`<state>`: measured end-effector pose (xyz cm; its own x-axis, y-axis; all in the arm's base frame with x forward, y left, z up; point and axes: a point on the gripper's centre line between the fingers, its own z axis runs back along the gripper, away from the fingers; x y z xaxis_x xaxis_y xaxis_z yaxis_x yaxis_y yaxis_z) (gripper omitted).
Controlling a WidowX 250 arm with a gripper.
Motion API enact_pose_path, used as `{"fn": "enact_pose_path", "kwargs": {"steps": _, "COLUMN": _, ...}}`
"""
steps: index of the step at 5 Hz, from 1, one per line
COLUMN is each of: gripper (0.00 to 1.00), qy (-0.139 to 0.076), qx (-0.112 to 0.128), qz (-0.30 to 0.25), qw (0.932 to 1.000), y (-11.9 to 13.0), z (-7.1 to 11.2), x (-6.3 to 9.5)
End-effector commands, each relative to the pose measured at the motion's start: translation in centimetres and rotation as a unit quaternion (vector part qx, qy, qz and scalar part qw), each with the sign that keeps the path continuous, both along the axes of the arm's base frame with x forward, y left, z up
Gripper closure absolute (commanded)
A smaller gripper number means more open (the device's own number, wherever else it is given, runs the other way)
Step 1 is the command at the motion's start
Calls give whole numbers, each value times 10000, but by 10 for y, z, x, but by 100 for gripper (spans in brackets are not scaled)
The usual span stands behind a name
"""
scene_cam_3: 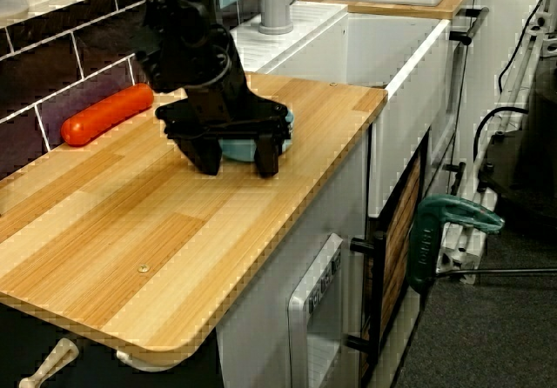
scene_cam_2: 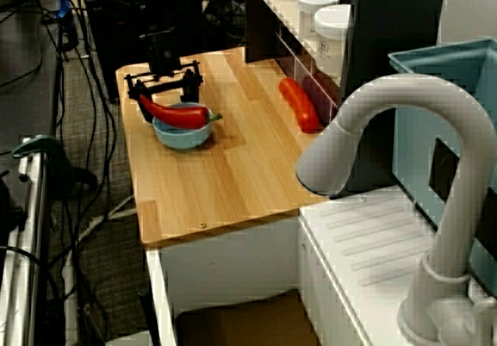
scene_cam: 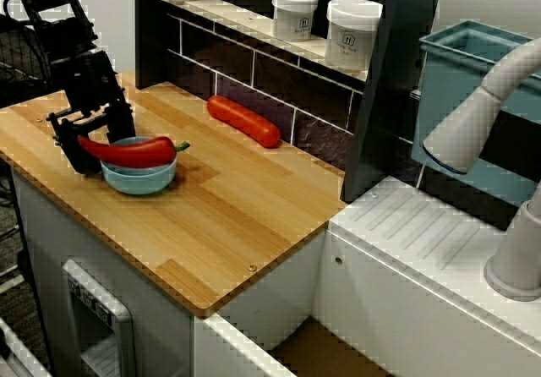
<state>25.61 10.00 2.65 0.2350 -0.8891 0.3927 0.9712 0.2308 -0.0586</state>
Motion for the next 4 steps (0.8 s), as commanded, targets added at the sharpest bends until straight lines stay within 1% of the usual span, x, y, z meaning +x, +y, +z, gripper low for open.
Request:
{"fn": "enact_pose_path", "kwargs": {"steps": 1, "gripper": 0, "qy": -144, "qx": 76, "qz": 32, "qw": 9999, "y": -21, "z": 25, "x": 16}}
{"fn": "enact_pose_path", "kwargs": {"steps": 3, "gripper": 0, "qy": -304, "qx": 52, "qz": 190, "qw": 9993, "y": -51, "z": 29, "x": 23}}
{"fn": "enact_pose_path", "kwargs": {"steps": 4, "gripper": 0, "qy": -349, "qx": 78, "qz": 160, "qw": 9992, "y": -62, "z": 24, "x": 16}}
